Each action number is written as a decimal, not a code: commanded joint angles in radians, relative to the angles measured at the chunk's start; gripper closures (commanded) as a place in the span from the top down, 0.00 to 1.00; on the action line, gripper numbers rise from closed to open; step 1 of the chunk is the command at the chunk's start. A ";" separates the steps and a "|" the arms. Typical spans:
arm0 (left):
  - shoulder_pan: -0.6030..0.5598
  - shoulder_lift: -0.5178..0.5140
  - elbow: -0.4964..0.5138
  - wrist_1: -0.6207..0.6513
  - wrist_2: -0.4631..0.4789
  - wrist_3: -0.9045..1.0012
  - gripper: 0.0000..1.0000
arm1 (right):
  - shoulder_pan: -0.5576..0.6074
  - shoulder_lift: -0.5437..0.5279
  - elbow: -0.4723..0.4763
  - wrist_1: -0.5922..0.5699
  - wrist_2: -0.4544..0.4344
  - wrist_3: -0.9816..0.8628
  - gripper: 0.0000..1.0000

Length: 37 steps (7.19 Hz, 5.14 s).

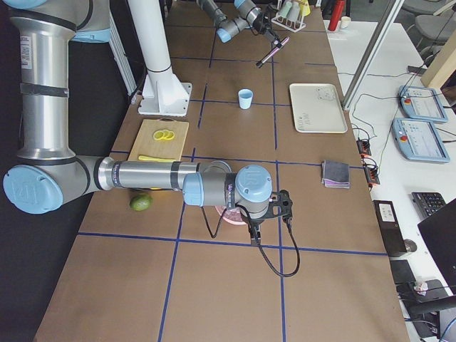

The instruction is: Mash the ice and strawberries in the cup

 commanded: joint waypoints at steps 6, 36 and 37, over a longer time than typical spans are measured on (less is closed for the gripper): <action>-0.392 0.326 0.053 0.275 -0.683 -0.084 0.00 | -0.001 0.014 -0.002 0.002 -0.008 0.001 0.99; -0.848 0.473 -0.085 1.263 -0.757 1.311 1.00 | -0.003 0.022 -0.010 -0.003 -0.010 0.001 0.99; -0.848 0.475 -0.084 1.263 -0.755 1.308 1.00 | -0.003 0.022 -0.010 -0.005 -0.009 0.001 0.99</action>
